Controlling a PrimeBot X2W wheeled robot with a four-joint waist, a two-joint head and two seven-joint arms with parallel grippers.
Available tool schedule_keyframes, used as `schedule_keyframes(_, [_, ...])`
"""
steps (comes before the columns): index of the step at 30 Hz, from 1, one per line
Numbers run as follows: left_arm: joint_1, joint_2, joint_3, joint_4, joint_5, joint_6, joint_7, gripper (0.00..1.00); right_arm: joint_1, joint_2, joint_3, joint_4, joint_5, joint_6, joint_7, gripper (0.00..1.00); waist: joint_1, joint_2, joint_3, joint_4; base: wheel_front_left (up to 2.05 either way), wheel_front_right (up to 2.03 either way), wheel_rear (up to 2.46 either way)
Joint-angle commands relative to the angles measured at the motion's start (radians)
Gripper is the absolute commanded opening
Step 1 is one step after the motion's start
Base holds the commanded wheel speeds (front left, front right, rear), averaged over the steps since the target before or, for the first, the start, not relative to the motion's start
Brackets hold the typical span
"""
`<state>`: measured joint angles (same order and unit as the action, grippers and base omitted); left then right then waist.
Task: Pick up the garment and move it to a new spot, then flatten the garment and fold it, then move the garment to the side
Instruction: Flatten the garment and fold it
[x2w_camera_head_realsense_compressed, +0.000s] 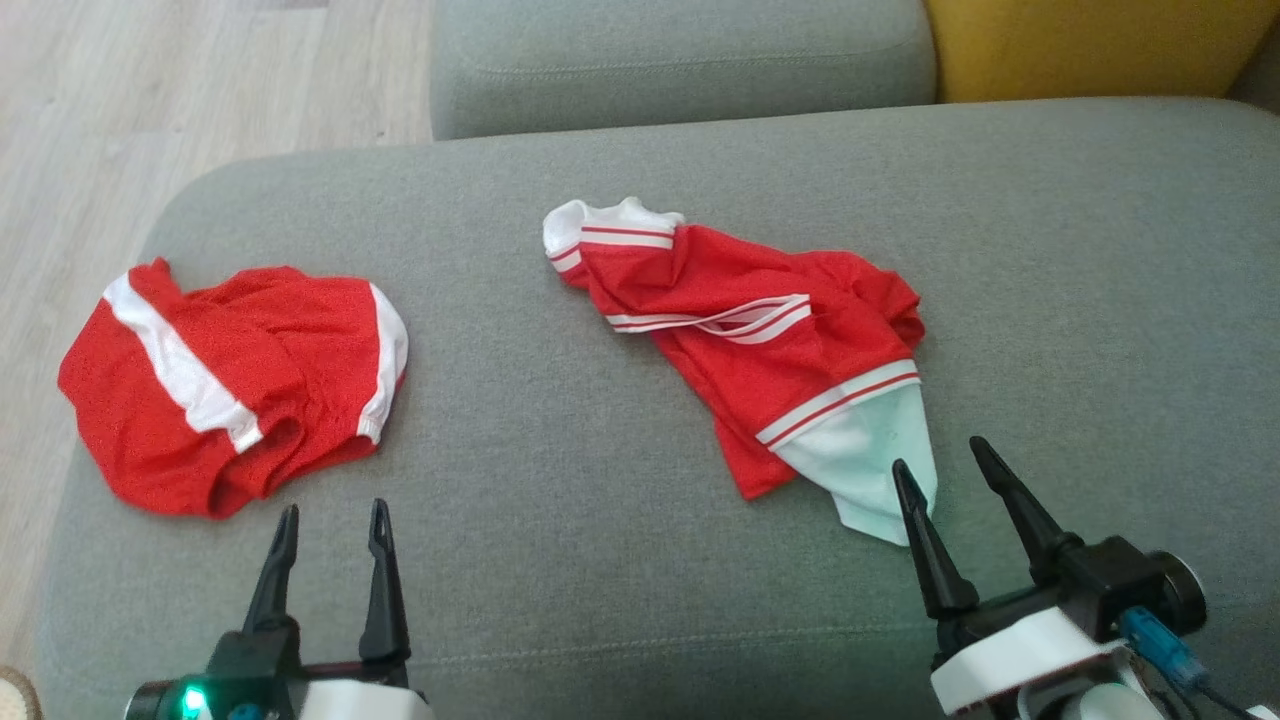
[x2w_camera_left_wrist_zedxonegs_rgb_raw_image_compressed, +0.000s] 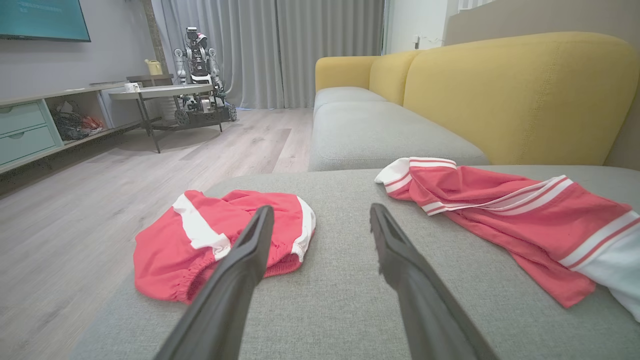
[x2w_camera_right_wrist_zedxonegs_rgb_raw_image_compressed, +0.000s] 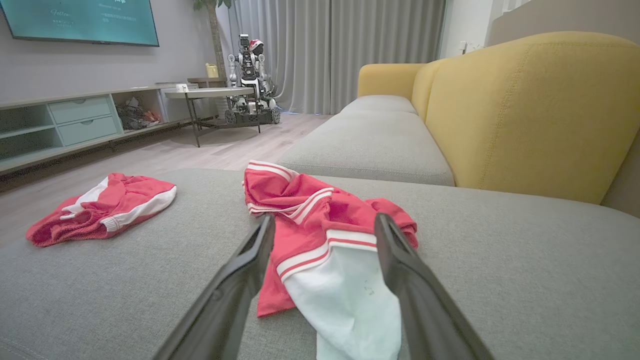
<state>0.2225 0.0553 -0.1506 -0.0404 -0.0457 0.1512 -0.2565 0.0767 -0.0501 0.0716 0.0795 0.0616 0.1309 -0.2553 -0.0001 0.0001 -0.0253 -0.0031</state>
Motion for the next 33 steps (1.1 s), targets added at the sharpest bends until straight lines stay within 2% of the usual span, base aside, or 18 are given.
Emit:
schedule_keyframes(1, [-0.027,-0.005,0.025,-0.028,0.005,0.01,-0.005,1.0,-0.027,0.0,0.021,-0.032,0.007,0.0,-0.006,1.0,0.0001,-0.0001,-0.005,-0.003,0.0,0.0,0.0])
schedule_keyframes(13, [-0.021,-0.005,0.013,-0.016,-0.008,0.026,-0.005,1.0,-0.022,0.0,0.019,-0.033,0.011,0.0,-0.006,1.0,0.0001,-0.0001,-0.015,-0.009,0.0,0.0,0.0])
schedule_keyframes(33, [-0.043,-0.005,0.006,-0.008,-0.011,0.02,-0.005,1.0,-0.022,0.0,-0.023,-0.052,-0.008,0.0,-0.006,1.0,0.0001,-0.0001,0.012,-0.023,0.0,0.0,0.0])
